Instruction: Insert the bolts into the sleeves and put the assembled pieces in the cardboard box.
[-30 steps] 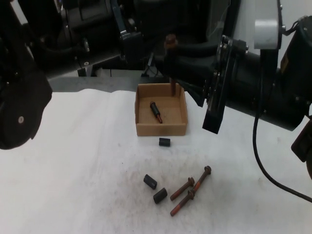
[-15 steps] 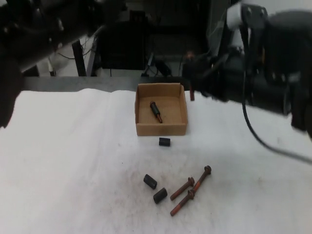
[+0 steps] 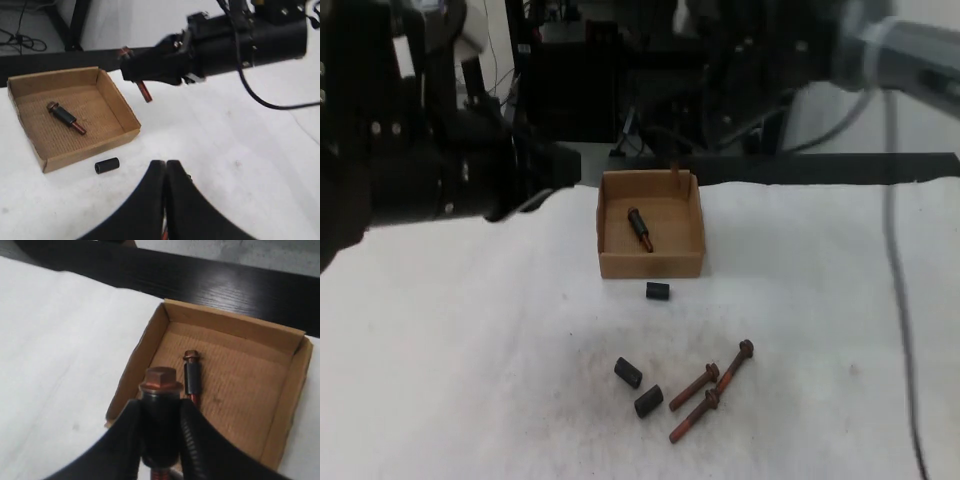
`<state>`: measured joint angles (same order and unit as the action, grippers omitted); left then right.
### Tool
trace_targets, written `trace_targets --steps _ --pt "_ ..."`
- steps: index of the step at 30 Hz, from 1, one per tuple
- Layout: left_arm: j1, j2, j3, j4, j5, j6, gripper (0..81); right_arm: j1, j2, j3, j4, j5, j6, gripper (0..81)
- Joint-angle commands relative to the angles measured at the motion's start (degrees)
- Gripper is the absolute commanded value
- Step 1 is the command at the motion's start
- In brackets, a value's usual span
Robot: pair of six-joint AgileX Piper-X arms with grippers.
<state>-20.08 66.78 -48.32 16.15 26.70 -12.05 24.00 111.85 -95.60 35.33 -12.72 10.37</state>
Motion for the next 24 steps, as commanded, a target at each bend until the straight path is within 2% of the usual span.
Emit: trace_targets --steps 1,5,12,15,18,20,22,24 --pt "0.16 -0.56 -0.14 0.38 -0.56 0.55 0.3 -0.13 7.29 -9.46 4.76 0.46 -1.05 0.6" --pt "0.16 -0.56 -0.14 1.24 -0.56 0.55 0.3 -0.15 12.78 -14.83 6.04 3.03 -1.05 0.6" --pt "0.16 -0.56 0.06 1.22 -0.56 0.55 0.3 -0.15 17.78 -16.83 5.64 4.29 -1.05 0.4" --pt "0.16 -0.56 0.20 1.34 -0.56 0.55 0.3 -0.15 18.51 -16.83 4.85 4.27 -1.41 10.0" --pt "0.16 -0.56 0.20 1.36 -0.56 0.55 0.3 -0.15 18.52 -16.83 2.01 4.27 -1.41 28.6" --pt "0.16 -0.56 0.20 1.36 -0.56 0.55 0.3 -0.15 18.41 -17.60 0.61 4.27 -1.41 38.2" --pt "0.16 -0.56 0.20 1.36 -0.56 0.55 0.3 -0.15 18.29 -18.95 0.45 4.27 -1.41 39.7" --pt "0.16 -0.56 0.20 1.36 -0.56 0.55 0.3 -0.15 17.62 -19.75 0.85 4.27 -1.41 36.0"
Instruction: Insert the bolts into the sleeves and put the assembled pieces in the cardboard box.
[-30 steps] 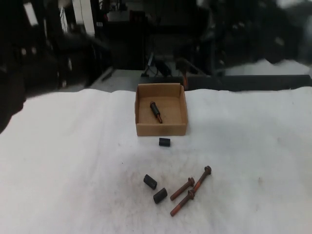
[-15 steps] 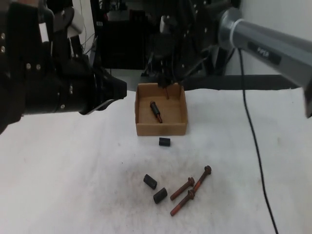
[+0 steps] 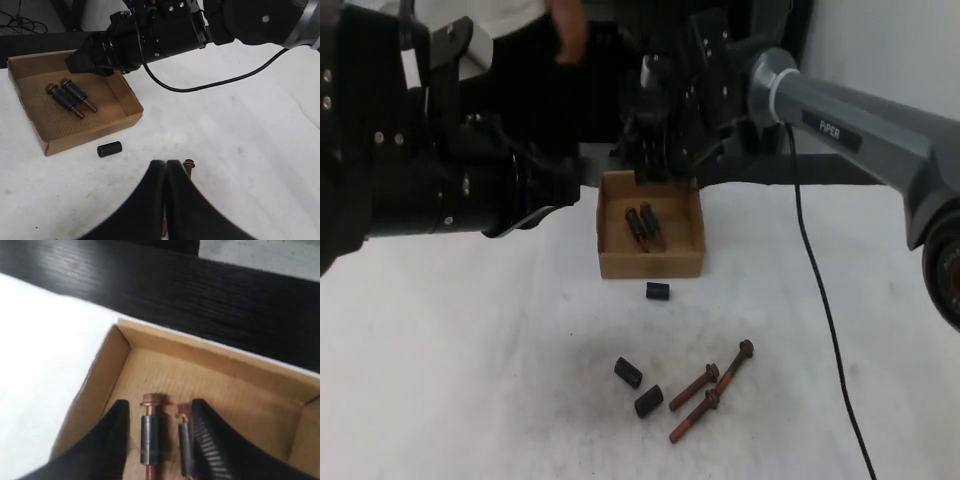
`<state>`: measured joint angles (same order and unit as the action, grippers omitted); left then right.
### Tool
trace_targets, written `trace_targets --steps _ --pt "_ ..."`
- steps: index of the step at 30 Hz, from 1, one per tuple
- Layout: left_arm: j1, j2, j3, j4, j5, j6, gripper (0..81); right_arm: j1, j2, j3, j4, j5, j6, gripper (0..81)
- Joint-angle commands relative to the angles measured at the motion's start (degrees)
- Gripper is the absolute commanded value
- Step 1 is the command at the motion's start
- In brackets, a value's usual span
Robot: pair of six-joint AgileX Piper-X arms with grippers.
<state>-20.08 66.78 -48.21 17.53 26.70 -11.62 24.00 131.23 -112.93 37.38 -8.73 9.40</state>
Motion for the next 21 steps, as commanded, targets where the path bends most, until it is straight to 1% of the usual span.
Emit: trace_targets --steps 1,4,5,6,8,10,12,13,15,18,21 --pt "0.16 -0.56 0.09 -0.01 -0.56 0.12 0.3 -0.15 -2.35 -2.64 -1.07 0.29 -0.44 31.9" --pt "0.16 -0.56 0.09 -0.01 -0.56 0.12 0.3 -0.15 -5.09 -2.89 3.19 0.29 -0.44 12.0" --pt "0.16 -0.56 0.09 -0.01 -0.56 0.12 0.3 -0.15 -6.04 -2.89 5.85 0.29 -0.44 3.6" --pt "0.16 -0.56 0.09 -0.01 -0.56 0.12 0.3 -0.15 -7.09 -2.89 9.07 0.29 -0.64 0.4" --pt "-0.07 -0.56 0.09 -0.02 0.53 0.12 0.3 -0.15 -9.35 -2.89 16.22 -0.28 -3.48 0.3" --pt "-0.27 -0.56 0.09 0.10 3.38 2.18 0.3 -0.15 -11.14 -2.76 24.25 -1.25 -6.07 0.3" --pt "-0.98 -0.56 0.09 0.26 5.61 5.21 0.3 -0.41 -12.94 -2.26 30.52 -6.29 -6.83 0.3" --pt "-1.69 -0.56 0.09 0.38 5.45 5.73 0.3 -0.65 -14.15 -1.18 31.49 -9.71 -7.92 0.3" --pt "-3.12 -0.14 0.09 0.35 4.79 7.31 0.3 -0.62 -16.62 1.50 31.91 -13.95 -8.11 0.3" --pt "-6.07 1.35 0.09 1.30 2.19 7.78 0.3 -0.62 -20.85 7.05 31.89 -13.47 -8.12 0.3" --pt "-9.61 3.86 0.09 3.20 2.05 7.78 0.3 -0.62 -25.58 14.55 31.89 -10.32 -7.94 0.3"
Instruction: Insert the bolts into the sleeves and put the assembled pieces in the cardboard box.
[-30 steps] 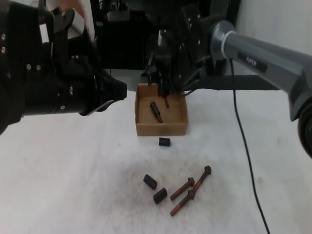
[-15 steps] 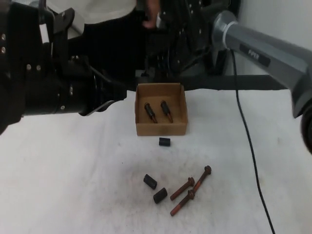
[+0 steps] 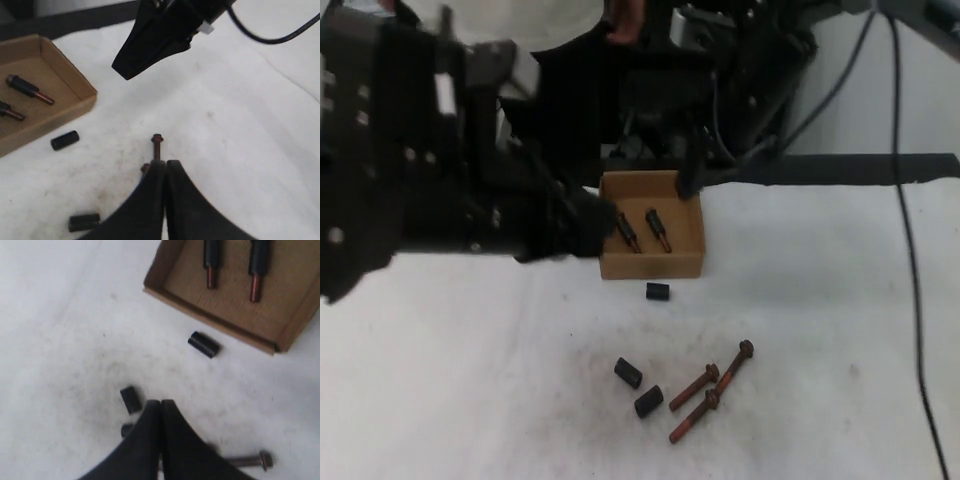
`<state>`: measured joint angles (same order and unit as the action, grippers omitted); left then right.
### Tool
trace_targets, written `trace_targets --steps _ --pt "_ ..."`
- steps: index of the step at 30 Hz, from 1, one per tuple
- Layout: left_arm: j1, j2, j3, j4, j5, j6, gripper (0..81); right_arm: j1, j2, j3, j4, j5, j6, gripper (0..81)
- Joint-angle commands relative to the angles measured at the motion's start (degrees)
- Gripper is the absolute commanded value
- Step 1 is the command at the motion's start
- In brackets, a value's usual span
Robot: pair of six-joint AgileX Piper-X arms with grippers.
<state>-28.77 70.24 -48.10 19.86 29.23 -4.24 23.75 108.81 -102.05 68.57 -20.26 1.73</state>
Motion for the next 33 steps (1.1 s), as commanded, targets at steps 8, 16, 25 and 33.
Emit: trace_targets --steps 8,16,25,33 --pt "-10.56 8.64 -2.63 1.35 -3.30 3.09 0.3 -2.83 -18.37 27.38 -5.88 5.35 1.97 0.3" --pt "-16.12 18.03 -11.73 1.35 -3.50 5.64 7.2 -13.81 -32.57 42.12 -13.12 4.93 7.09 0.3" --pt "-18.22 33.32 -25.66 12.44 -7.52 5.11 31.4 -25.64 -40.75 44.49 -7.14 4.93 -0.89 0.3" --pt "-19.62 46.05 -41.51 24.07 -15.80 5.53 31.4 -30.05 -44.63 44.49 -7.88 4.93 -0.89 0.3"
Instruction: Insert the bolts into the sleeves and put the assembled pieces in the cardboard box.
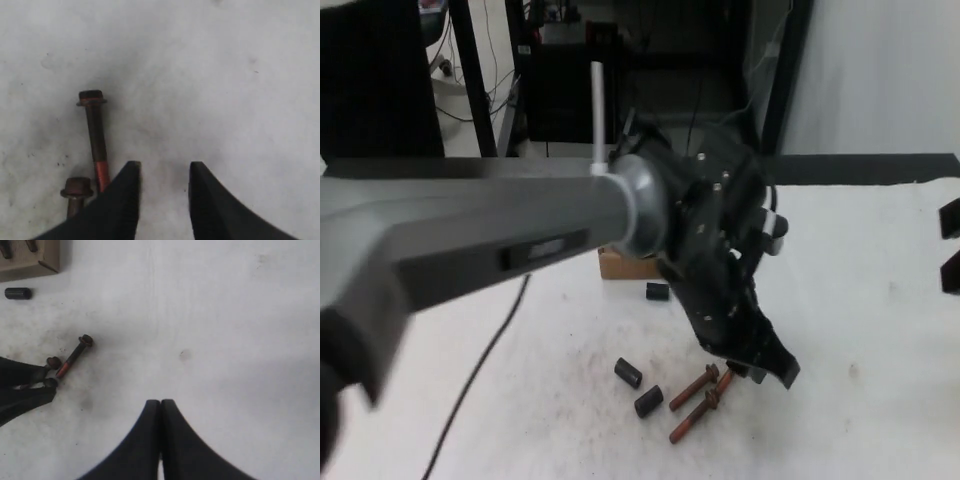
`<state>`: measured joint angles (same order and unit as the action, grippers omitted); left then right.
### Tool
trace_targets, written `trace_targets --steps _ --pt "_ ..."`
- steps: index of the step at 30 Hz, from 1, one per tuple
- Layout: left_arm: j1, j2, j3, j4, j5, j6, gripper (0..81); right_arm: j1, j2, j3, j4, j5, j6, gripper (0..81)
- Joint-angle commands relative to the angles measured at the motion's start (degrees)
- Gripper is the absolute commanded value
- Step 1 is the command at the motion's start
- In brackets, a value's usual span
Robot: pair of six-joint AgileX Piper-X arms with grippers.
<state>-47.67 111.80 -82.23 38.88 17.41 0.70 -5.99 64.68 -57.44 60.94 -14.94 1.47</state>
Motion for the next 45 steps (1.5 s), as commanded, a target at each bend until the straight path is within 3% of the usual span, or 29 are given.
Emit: trace_targets --steps 1,9,15,45 --pt "-0.70 5.77 -9.03 6.13 -4.80 0.59 31.4 -0.20 -0.48 -0.13 -0.24 -0.39 -0.63 0.3" --pt "-0.76 10.93 -14.82 11.81 -10.69 3.65 31.4 0.08 -0.48 -0.13 0.60 -0.69 -0.63 0.3" --pt "-0.76 11.11 -14.82 10.03 -17.90 8.01 31.4 0.08 -0.48 -0.13 0.60 -5.53 -0.63 0.3" --pt "-2.53 14.85 -14.82 7.25 -15.19 7.89 31.4 0.08 -0.48 -0.13 -0.20 -5.67 -0.63 0.3"
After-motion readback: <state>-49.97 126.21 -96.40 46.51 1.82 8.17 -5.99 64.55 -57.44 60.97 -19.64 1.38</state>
